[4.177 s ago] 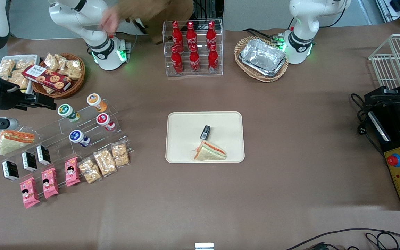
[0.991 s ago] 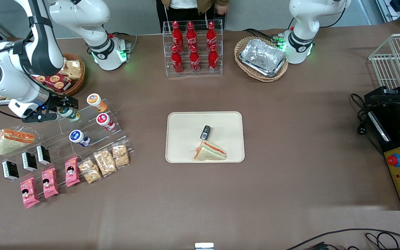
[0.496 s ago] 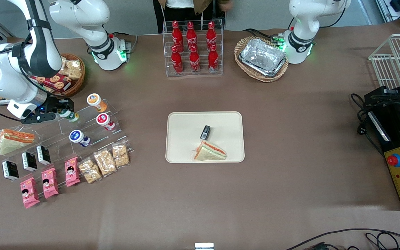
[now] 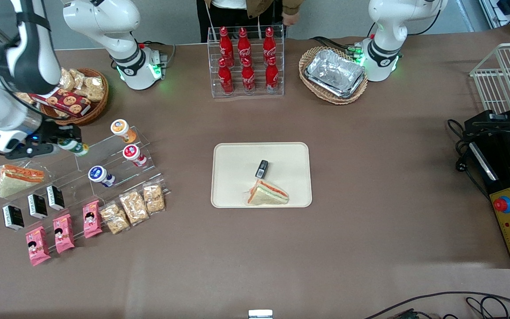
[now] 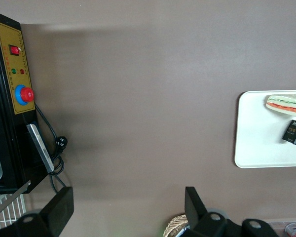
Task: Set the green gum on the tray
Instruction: 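Lower the right gripper onto the green-labelled gum bottle and close it, then lift the green gum bottle out of the rack with the right gripper, then carry the green gum bottle over the cream tray and lower it, then open the right gripper and withdraw it from the tray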
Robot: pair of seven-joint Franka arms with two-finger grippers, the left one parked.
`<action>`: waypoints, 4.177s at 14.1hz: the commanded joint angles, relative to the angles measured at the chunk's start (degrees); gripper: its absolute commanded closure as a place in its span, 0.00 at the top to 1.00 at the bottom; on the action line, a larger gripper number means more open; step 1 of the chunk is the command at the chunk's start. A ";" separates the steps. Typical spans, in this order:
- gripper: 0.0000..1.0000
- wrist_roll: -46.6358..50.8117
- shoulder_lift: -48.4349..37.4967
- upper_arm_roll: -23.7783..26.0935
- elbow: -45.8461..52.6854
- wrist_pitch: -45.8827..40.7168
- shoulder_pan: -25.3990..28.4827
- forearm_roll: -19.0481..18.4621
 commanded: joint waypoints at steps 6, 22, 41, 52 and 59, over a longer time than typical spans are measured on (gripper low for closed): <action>0.26 2.62 8.32 0.51 28.82 -25.76 3.24 5.78; 0.27 39.36 18.60 11.76 27.18 -13.33 23.00 17.93; 0.28 52.73 33.45 11.58 8.98 30.10 35.85 17.14; 0.99 53.44 30.57 10.71 10.81 24.70 34.01 16.96; 0.99 38.78 21.26 10.53 19.51 0.79 21.36 15.38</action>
